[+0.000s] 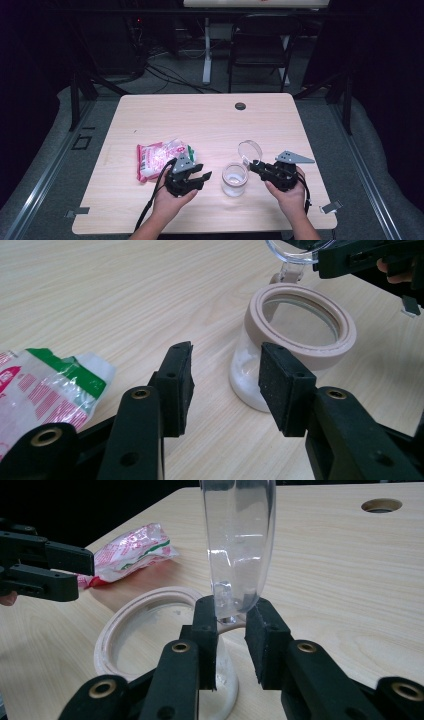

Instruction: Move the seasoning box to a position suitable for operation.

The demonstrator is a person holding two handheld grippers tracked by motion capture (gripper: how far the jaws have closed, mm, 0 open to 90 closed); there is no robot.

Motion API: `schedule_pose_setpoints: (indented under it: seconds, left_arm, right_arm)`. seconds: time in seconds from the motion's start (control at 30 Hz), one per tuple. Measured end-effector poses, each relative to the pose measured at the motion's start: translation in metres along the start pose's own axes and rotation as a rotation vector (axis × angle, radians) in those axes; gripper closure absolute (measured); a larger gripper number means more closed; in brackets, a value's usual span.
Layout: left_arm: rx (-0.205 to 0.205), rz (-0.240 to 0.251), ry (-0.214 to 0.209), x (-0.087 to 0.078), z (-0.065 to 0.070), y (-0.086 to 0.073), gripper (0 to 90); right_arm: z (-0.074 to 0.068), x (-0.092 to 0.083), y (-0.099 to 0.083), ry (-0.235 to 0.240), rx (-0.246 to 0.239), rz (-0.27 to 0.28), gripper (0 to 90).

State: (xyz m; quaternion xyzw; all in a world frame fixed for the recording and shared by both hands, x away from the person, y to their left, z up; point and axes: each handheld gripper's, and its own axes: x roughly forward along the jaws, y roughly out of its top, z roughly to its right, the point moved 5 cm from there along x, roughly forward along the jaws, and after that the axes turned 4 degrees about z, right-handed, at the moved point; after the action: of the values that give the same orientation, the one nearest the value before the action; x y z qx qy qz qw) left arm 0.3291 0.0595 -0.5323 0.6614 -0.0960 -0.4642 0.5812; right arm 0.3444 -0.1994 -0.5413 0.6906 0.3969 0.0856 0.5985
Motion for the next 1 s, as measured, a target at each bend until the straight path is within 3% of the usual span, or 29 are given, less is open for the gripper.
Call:
schedule_pose_setpoints:
  seconds: [0.3, 0.47, 0.8, 1.0]
  left_arm:
    - [-0.03, 0.014, 0.047, -0.01, -0.014, -0.003, 53.4]
    - [-0.047, 0.029, 0.092, -0.02, -0.03, -0.005, 51.8]
    - [-0.043, 0.043, 0.206, -0.036, -0.058, -0.009, 48.5]
    - [-0.025, 0.005, 0.245, -0.035, -0.069, -0.016, 45.8]
  right_arm:
    - [0.005, 0.008, 0.004, 0.021, 0.023, 0.011, 75.7]
    - [0.006, 0.009, 0.005, 0.025, 0.026, 0.007, 75.3]
    - [0.007, 0.006, 0.005, 0.013, 0.019, 0.014, 68.4]
    - [0.006, 0.005, 0.004, 0.02, 0.025, 0.023, 65.0]
